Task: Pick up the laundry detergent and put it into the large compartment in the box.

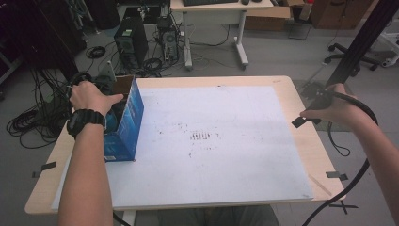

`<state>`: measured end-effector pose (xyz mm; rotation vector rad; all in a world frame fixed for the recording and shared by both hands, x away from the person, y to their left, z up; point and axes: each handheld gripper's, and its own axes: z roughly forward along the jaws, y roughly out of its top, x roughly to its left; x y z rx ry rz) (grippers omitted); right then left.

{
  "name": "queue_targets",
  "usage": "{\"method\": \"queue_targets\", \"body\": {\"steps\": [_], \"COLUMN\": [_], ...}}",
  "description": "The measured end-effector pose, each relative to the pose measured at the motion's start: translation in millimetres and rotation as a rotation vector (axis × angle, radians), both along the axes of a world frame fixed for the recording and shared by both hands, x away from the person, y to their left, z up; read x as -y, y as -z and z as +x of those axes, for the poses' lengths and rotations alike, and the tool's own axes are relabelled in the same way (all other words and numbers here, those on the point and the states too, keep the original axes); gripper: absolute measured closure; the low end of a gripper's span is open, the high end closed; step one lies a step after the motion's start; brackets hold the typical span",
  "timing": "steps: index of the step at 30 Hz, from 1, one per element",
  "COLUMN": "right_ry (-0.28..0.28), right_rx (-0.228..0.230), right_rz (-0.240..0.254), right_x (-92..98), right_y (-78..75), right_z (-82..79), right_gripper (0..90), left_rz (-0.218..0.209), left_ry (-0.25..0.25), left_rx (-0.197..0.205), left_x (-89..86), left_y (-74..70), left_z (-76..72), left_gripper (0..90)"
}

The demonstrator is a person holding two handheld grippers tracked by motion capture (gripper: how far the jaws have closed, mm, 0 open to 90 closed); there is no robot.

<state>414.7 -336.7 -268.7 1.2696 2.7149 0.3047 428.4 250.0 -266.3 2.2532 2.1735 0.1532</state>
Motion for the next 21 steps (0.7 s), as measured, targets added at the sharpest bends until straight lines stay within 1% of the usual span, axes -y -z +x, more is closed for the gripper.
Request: {"method": "queue_targets", "body": {"steps": [9, 14, 21], "right_ry": [0.002, 0.002, 0.001], "right_rx": [-0.001, -0.003, -0.005], "right_rz": [0.004, 0.001, -0.002], "right_x": [1.3, 0.8, 0.0], "right_y": [1.8, 2.8, 3.7], "right_z": [-1.1, -0.2, -0.4], "right_gripper": [17.4, 17.4, 17.4], "left_rz": [-0.018, -0.005, -0.008], "left_ry": [-0.001, 0.004, 0.007], "left_rx": [-0.005, -0.009, -0.001], "left_x": [-1.9, -2.0, -2.5], "left_y": [11.0, 13.8, 16.8], "left_z": [0.4, 0.6, 1.0], "left_gripper": [37.5, 37.4, 37.4]}}
